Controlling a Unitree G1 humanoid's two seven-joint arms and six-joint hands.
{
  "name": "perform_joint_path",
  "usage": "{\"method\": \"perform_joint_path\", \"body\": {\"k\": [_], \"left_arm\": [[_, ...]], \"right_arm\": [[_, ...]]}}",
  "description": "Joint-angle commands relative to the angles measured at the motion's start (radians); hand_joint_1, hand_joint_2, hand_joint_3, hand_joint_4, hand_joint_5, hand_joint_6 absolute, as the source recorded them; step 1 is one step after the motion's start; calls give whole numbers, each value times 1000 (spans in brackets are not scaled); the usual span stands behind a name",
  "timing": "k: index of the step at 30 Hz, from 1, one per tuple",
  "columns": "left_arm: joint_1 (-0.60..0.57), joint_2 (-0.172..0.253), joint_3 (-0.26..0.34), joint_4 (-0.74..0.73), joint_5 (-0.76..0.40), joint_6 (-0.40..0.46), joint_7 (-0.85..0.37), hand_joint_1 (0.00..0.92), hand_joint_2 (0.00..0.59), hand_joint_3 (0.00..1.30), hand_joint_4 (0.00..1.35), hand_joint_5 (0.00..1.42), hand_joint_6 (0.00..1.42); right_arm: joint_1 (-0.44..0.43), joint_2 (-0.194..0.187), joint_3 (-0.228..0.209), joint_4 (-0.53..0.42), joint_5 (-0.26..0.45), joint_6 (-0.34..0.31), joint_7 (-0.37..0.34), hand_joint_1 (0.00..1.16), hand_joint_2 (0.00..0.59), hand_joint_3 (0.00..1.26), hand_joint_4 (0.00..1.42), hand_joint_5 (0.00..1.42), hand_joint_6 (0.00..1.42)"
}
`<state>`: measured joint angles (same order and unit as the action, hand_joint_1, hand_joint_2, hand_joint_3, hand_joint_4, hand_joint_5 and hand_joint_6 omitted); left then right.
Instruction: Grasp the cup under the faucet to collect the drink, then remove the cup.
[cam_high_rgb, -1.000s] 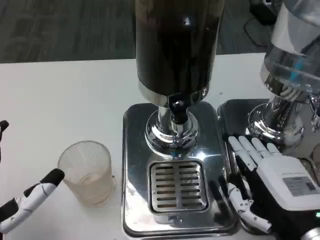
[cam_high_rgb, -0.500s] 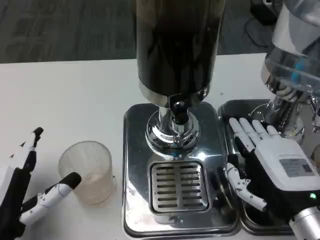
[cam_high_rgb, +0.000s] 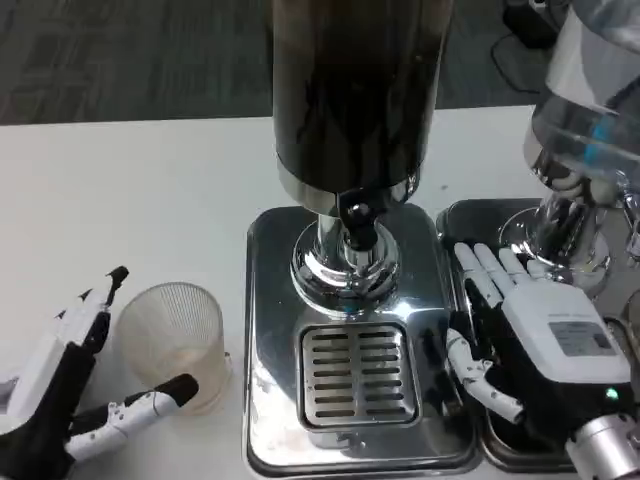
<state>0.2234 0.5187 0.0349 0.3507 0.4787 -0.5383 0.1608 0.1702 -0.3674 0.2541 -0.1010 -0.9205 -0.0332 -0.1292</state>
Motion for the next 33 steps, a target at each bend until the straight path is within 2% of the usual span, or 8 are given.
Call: {"method": "perform_joint_path", "body": {"k": [1, 5, 11, 19, 25, 29, 33], "left_arm": [[-25, 13, -35, 40, 36, -17, 25, 155, 12, 0, 0, 0, 0], [-34, 19, -57, 37, 62, -25, 38, 159, 16, 0, 0, 0, 0], [-47, 11, -63, 78, 36, -47, 54, 179, 21, 0, 0, 0, 0], [-45, -64, -57, 131, 16, -84, 151, 189, 24, 0, 0, 0, 0], [-64, -109, -65, 187, -17, -120, 170, 213, 33, 0, 0, 0, 0], [-80, -129, -73, 218, -16, -139, 181, 219, 34, 0, 0, 0, 0], [-104, -130, -79, 243, -15, -151, 176, 249, 43, 0, 0, 9, 0]], "right_arm": [[10, -6, 2, -27, -12, 18, -9, 68, 567, 0, 0, 0, 0], [28, -23, 2, -64, -25, 20, -1, 67, 564, 0, 0, 0, 0], [58, -46, 4, -118, -29, 26, 34, 67, 562, 3, 0, 0, 0], [98, -59, -18, -171, -24, 34, 68, 65, 554, 11, 0, 0, 0], [117, -62, -27, -197, -22, 37, 88, 63, 551, 14, 0, 0, 0], [129, -60, -31, -210, -25, 42, 90, 62, 550, 14, 0, 0, 0], [131, -56, -30, -215, -27, 47, 91, 60, 550, 29, 0, 0, 0]]}}
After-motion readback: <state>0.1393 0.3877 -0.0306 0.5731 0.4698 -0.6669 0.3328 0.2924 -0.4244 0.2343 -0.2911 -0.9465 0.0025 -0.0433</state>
